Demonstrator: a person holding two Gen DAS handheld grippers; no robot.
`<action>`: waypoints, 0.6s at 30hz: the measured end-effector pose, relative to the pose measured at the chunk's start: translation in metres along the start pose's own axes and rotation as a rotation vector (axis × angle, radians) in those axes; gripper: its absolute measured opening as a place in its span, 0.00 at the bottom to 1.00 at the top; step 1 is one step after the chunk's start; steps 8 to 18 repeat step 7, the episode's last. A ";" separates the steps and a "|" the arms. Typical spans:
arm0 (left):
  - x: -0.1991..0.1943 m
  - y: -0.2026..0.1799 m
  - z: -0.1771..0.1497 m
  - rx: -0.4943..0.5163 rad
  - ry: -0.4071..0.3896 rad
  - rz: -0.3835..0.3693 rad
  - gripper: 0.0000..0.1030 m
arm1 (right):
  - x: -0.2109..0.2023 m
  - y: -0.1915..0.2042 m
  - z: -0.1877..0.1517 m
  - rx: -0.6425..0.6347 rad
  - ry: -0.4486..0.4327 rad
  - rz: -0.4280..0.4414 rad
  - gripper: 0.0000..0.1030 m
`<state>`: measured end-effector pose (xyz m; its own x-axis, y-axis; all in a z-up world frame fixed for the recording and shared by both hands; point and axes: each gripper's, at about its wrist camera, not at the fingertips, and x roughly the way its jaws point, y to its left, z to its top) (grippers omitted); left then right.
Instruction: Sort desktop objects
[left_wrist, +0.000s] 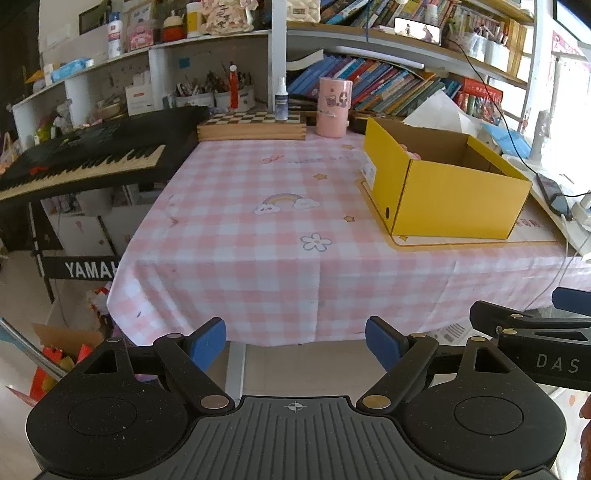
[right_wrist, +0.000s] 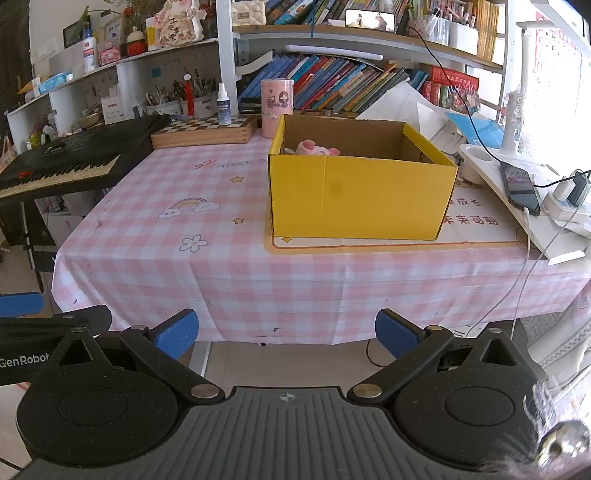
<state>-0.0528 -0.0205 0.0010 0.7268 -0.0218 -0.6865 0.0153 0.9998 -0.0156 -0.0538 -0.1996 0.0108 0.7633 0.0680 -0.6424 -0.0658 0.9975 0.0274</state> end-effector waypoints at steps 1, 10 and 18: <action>0.000 0.000 0.000 0.000 0.001 0.002 0.83 | 0.001 0.000 0.001 0.000 0.002 0.001 1.00; 0.001 0.001 -0.001 -0.003 0.010 0.004 0.83 | 0.003 0.002 0.000 -0.005 0.010 0.008 1.00; 0.001 0.001 -0.001 -0.003 0.010 0.004 0.83 | 0.003 0.002 0.000 -0.005 0.010 0.008 1.00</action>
